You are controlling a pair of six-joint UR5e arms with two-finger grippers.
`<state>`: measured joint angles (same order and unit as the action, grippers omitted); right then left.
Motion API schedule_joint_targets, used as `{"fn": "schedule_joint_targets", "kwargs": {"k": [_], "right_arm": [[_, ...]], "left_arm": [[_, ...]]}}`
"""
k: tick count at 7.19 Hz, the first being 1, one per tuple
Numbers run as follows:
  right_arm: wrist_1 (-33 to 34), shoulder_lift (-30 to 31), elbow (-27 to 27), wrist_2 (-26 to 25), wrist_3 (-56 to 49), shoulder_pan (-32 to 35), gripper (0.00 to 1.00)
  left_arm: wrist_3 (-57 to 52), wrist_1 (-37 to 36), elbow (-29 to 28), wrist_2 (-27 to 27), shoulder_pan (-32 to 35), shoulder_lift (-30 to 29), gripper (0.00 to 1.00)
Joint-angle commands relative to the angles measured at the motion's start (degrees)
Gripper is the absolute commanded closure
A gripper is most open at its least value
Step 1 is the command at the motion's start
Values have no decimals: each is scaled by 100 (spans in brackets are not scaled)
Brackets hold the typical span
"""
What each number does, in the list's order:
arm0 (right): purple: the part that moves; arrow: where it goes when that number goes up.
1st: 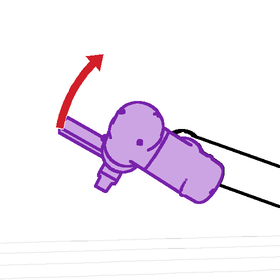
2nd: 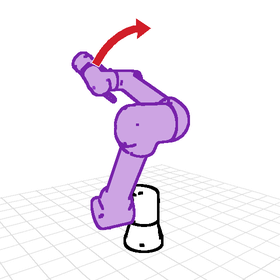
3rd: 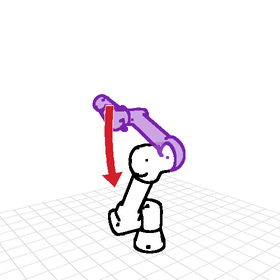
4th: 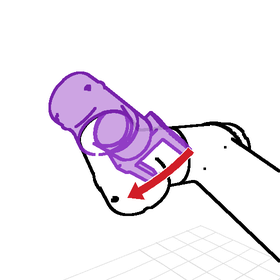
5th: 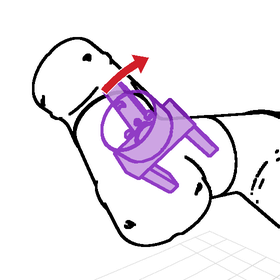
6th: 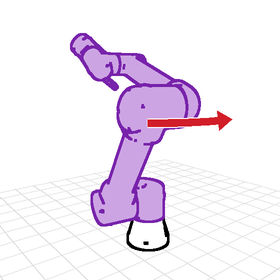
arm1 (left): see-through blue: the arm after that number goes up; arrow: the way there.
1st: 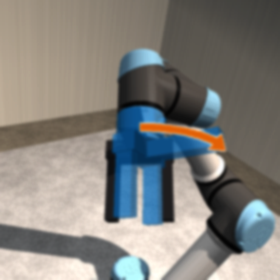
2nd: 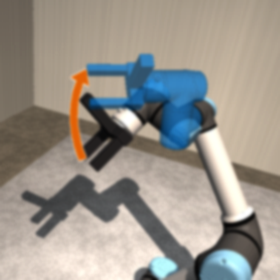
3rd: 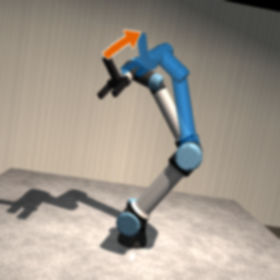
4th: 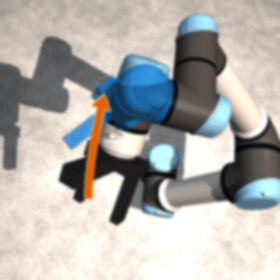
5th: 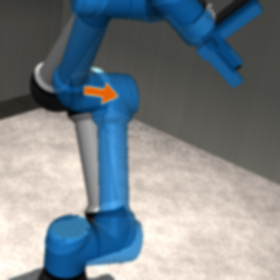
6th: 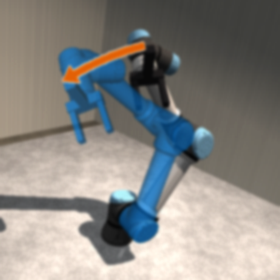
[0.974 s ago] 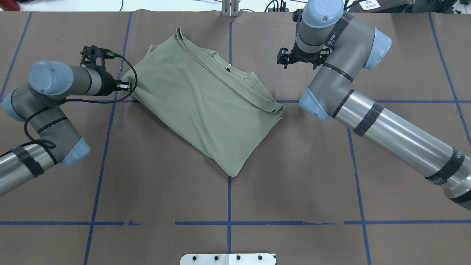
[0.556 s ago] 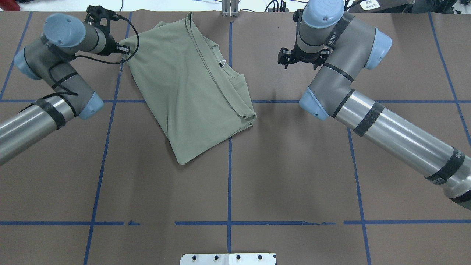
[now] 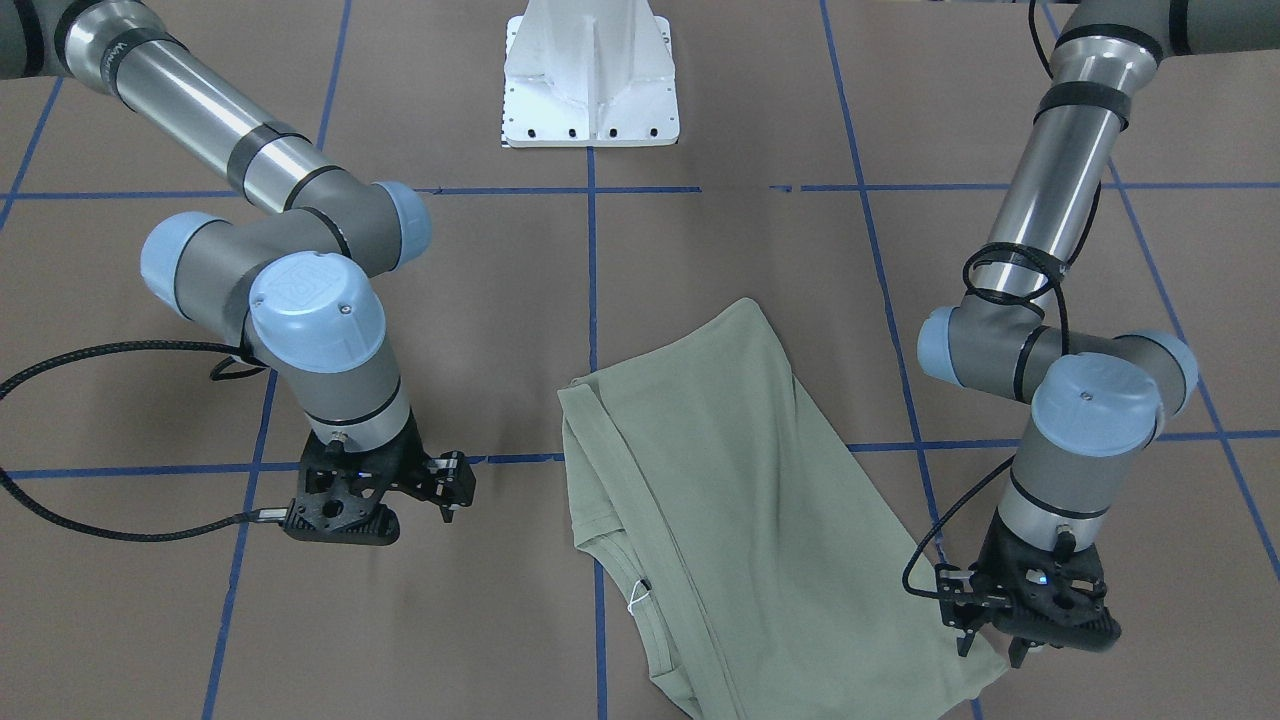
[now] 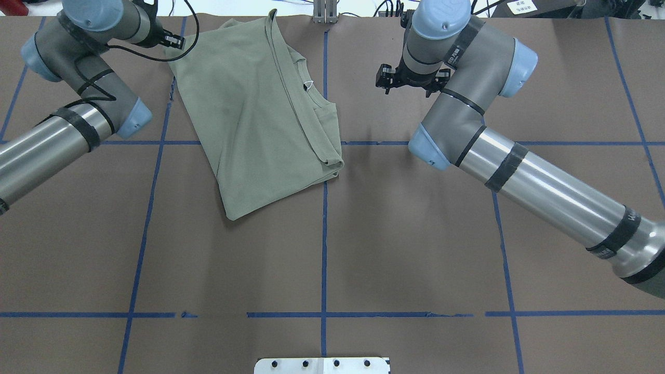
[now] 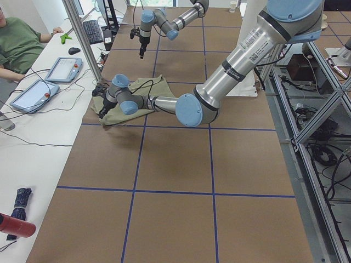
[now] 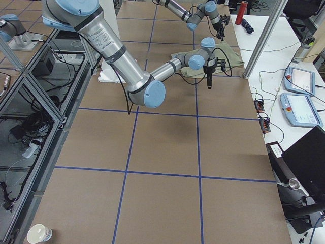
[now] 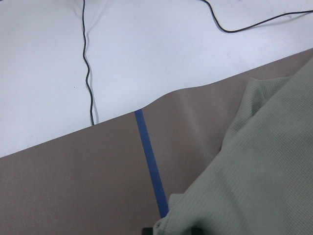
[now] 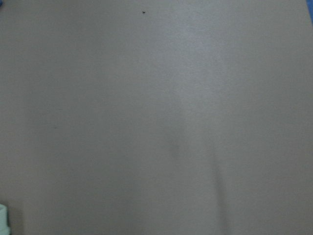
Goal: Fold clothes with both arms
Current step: 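Reach the right gripper to the collar edge and pull it toward the robot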
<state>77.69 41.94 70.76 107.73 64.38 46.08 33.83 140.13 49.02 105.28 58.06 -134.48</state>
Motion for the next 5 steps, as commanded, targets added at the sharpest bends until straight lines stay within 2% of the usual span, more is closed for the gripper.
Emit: {"fn": "schedule_joint_targets", "kwargs": {"k": [1, 3, 5], "right_arm": [[-461, -686, -692, -216, 950, -378, 0], [-782, -1002, -1176, -908, 1304, -826, 2], [-808, -995, -1265, -1201, 1296, -1021, 18]], "left_arm": [[62, 32, 622, 1116, 267, 498, 0], [71, 32, 855, 1135, 267, 677, 0], [71, 41, 855, 1135, 267, 721, 0]]}}
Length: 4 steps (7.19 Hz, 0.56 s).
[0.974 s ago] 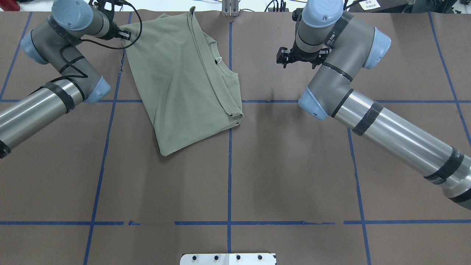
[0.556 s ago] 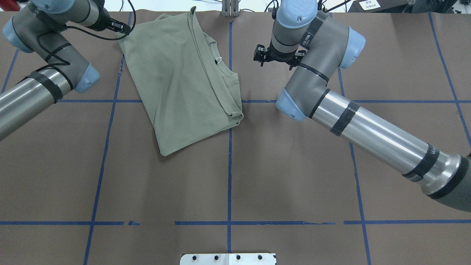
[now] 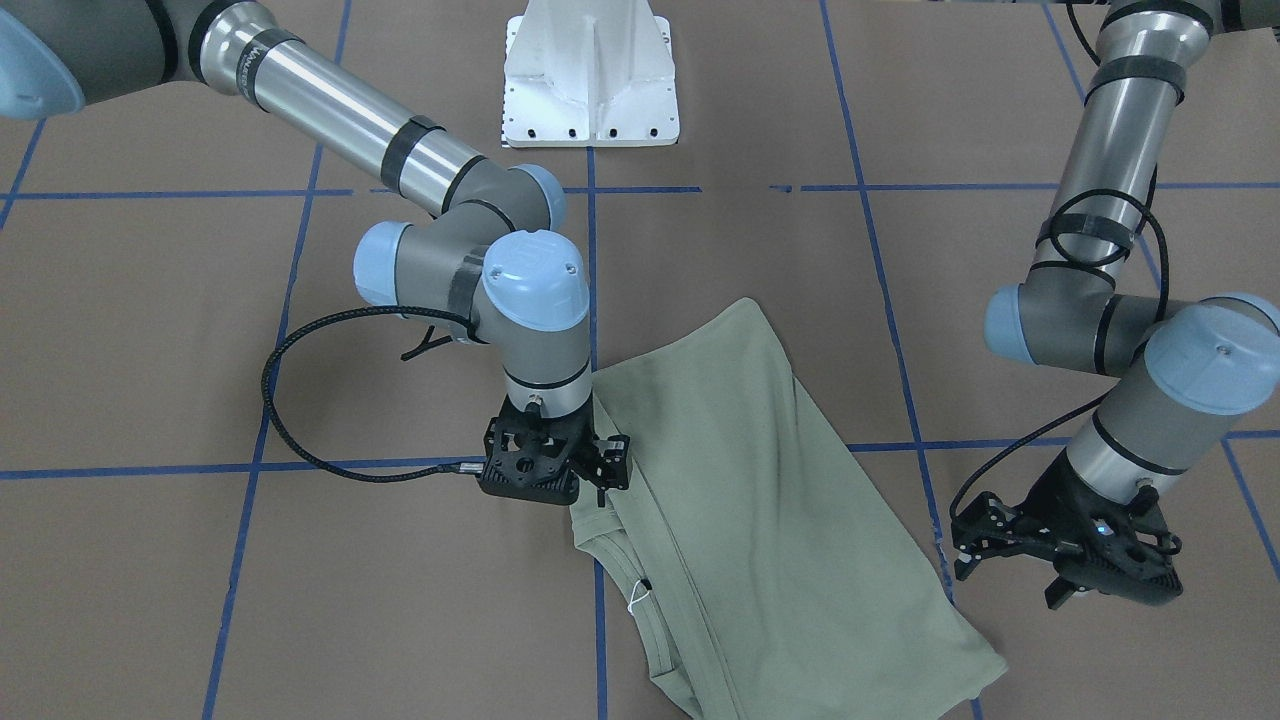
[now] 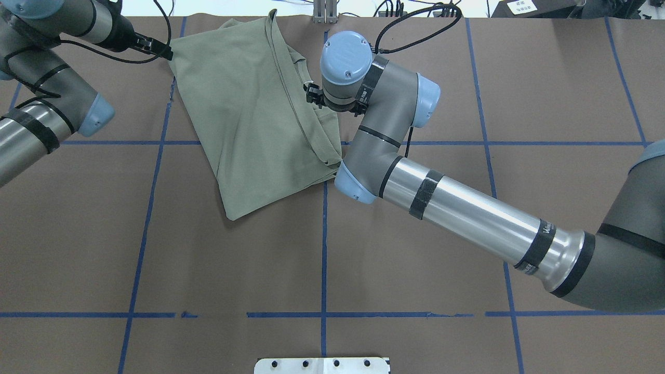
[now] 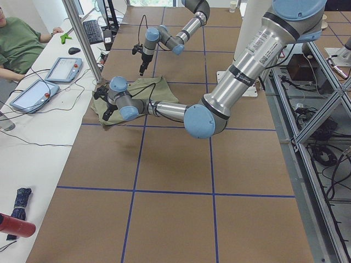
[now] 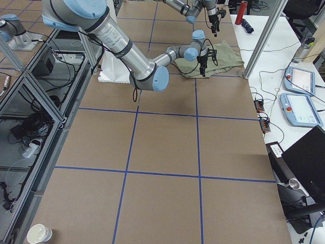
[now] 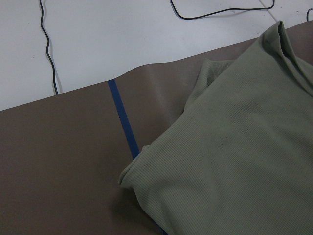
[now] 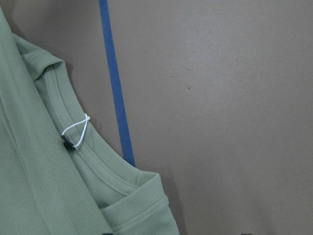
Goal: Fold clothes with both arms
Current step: 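Reach the right gripper to the collar edge and pull it toward the robot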
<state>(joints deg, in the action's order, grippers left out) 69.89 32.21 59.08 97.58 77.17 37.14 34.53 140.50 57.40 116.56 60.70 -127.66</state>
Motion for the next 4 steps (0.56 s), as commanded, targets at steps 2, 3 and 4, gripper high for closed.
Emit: {"fn": "schedule_joint_targets", "kwargs": {"k": [2, 3, 4], "right_arm": [[-37, -74, -248, -362, -9, -216, 27], [-37, -74, -265, -371, -9, -242, 35], [-37, -65, -283, -406, -9, -260, 46]], "left_arm": [[1, 3, 8, 7, 3, 40, 0], [1, 3, 8, 7, 3, 49, 0], [-8, 3, 8, 7, 3, 49, 0]]}}
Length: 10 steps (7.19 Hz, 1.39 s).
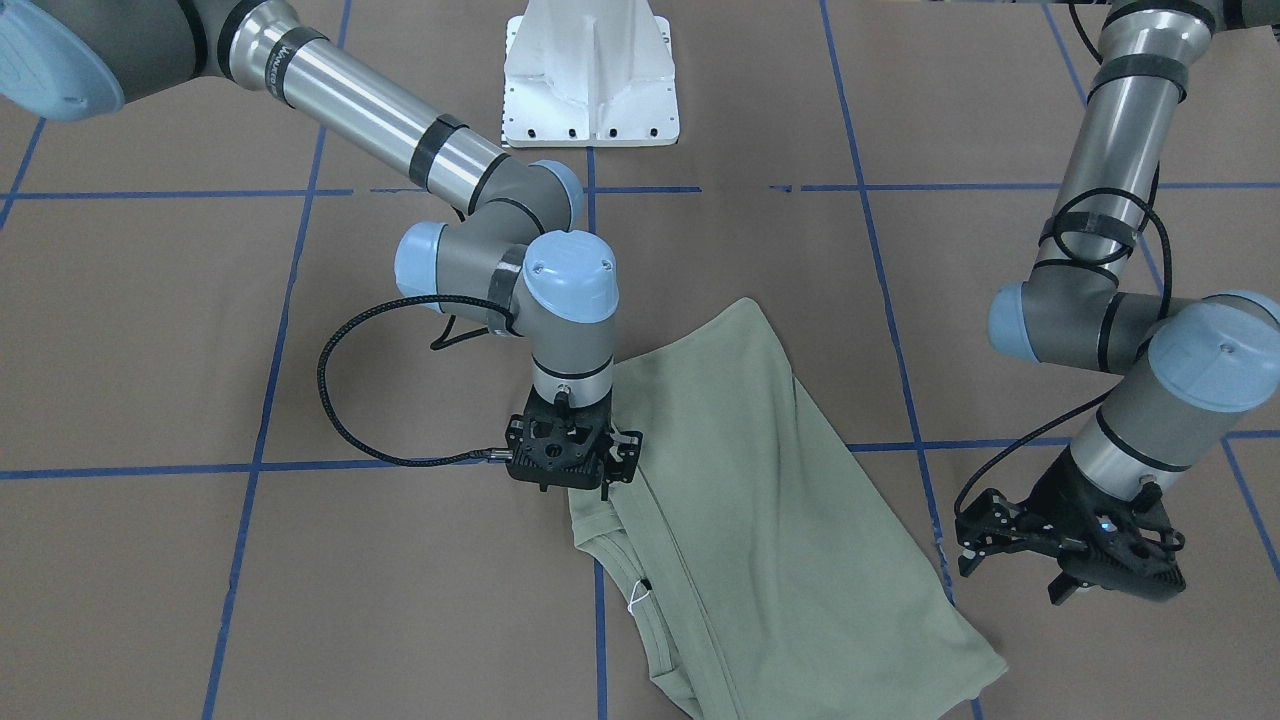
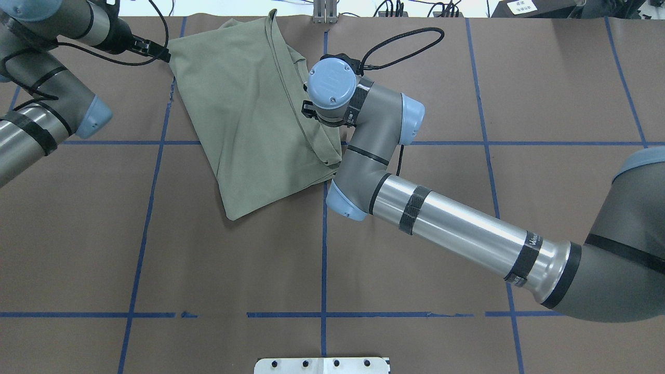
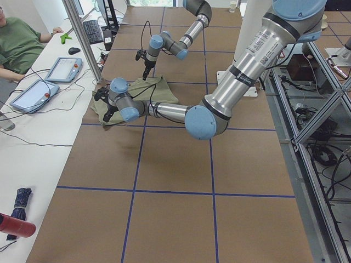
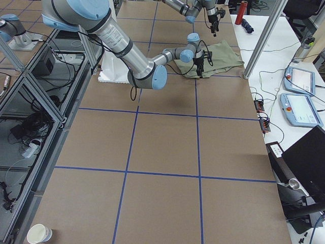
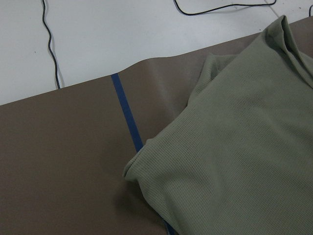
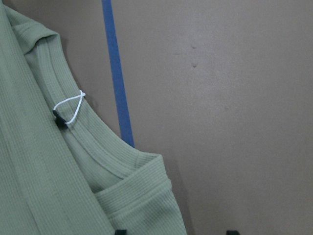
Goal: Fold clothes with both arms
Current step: 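Reach the right gripper to the collar edge and pull it toward the robot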
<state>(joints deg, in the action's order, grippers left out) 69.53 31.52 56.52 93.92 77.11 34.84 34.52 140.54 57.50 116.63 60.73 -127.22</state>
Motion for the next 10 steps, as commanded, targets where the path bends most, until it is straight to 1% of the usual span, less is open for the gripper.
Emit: {"fn": "schedule_joint_targets", "kwargs": {"k": [1, 3, 6, 7, 8, 9, 10], "right_arm": [[-1, 4, -35, -128, -11, -65, 49], [-1, 4, -62, -155, -11, -92, 52], [-1, 4, -71, -217, -11, -144, 53], [-1, 4, -71, -217, -11, -144, 60], [-1, 4, -71, -217, -11, -144, 78], [-1, 4, -71, -225, -11, -144, 100], [8, 4, -62, -225, -20, -136, 100]], "left_arm": [[2, 0, -2, 0, 0, 4, 0], [-7, 0, 7, 0, -9, 30, 0], [-7, 0, -1, 0, -9, 39, 0], [-7, 0, 7, 0, -9, 39, 0], [-16, 0, 7, 0, -9, 30, 0], [-7, 0, 7, 0, -9, 39, 0], [-16, 0, -1, 0, -9, 39, 0]]}}
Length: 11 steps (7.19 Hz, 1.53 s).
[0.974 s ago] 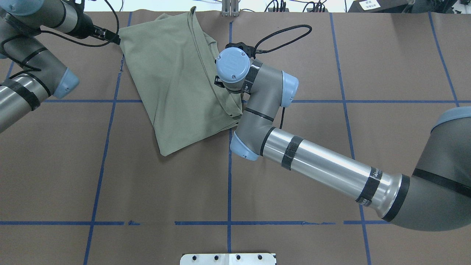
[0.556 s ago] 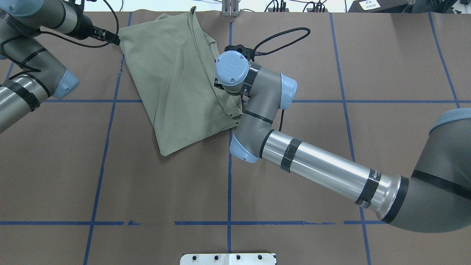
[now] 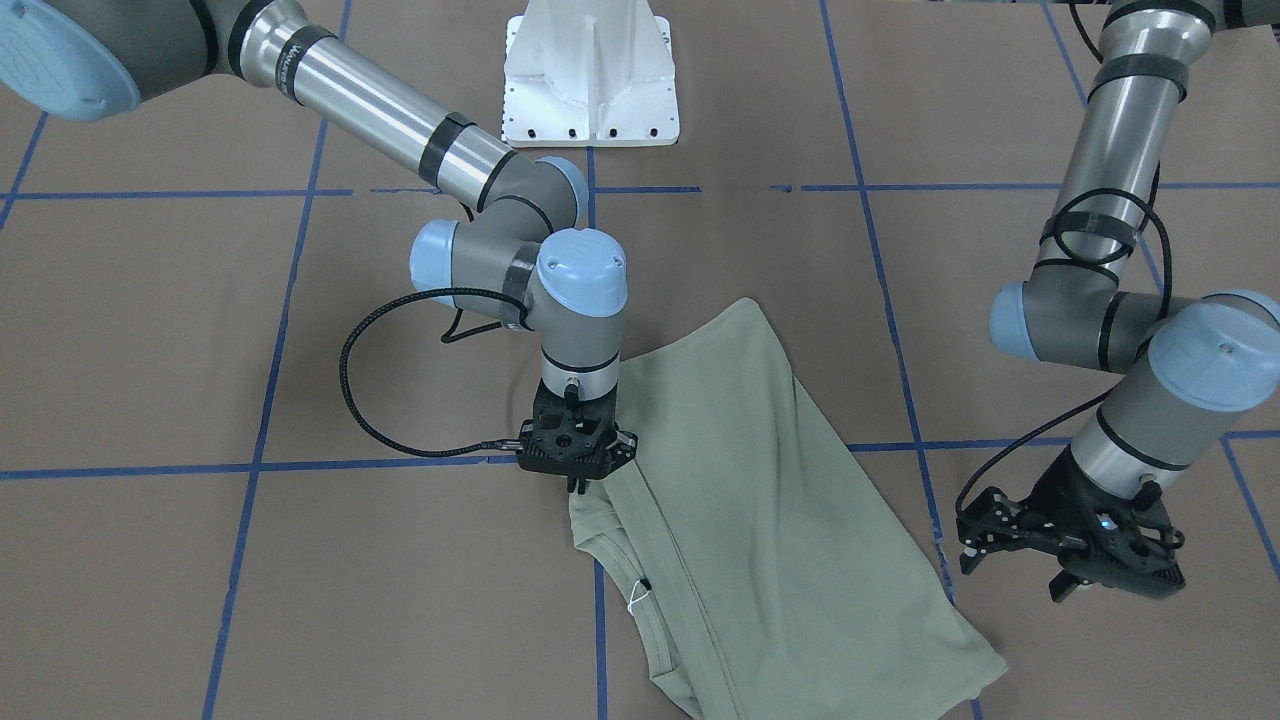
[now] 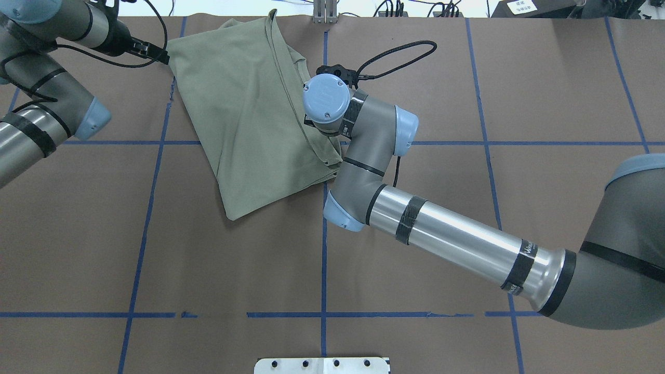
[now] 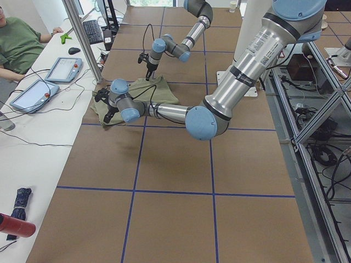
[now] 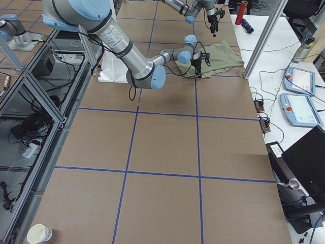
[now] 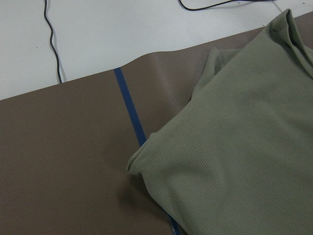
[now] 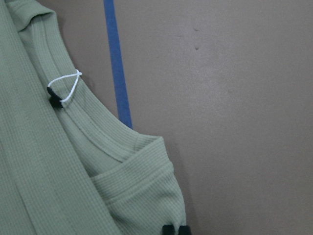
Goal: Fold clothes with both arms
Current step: 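Reach the right gripper to the collar edge and pull it toward the robot, then press and smooth the folded edge with the right gripper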
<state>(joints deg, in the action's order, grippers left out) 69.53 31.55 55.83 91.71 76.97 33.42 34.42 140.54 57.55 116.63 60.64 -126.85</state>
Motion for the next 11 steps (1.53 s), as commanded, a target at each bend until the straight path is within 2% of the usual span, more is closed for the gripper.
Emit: {"fn": "schedule_joint_targets", "kwargs": {"k": [1, 2, 3, 6, 8, 9, 10, 11], "right_arm": [[16, -8, 33, 14, -16, 7, 100], [69, 18, 234, 75, -7, 7, 100], [295, 349, 810, 110, 2, -2, 100], [1788, 1780, 3601, 102, 81, -483, 100], [2300, 2878, 5186, -370, 90, -1080, 100], [2301, 3214, 5497, -416, 125, -1205, 100], [2302, 3383, 5544, -591, 429, -1406, 100], [2302, 3454, 5544, -766, 502, -1565, 86]], "left_arm": [[4, 0, 2, 0, 0, 3, 0], [-5, 0, -7, 0, 0, 3, 0], [4, 0, -7, 0, 0, 3, 0], [-5, 0, -7, 0, 0, 3, 0], [-5, 0, -7, 0, 0, 3, 0], [-5, 0, -7, 0, 0, 3, 0], [-5, 0, -7, 0, 0, 3, 0], [-5, 0, -7, 0, 0, 3, 0]]}}
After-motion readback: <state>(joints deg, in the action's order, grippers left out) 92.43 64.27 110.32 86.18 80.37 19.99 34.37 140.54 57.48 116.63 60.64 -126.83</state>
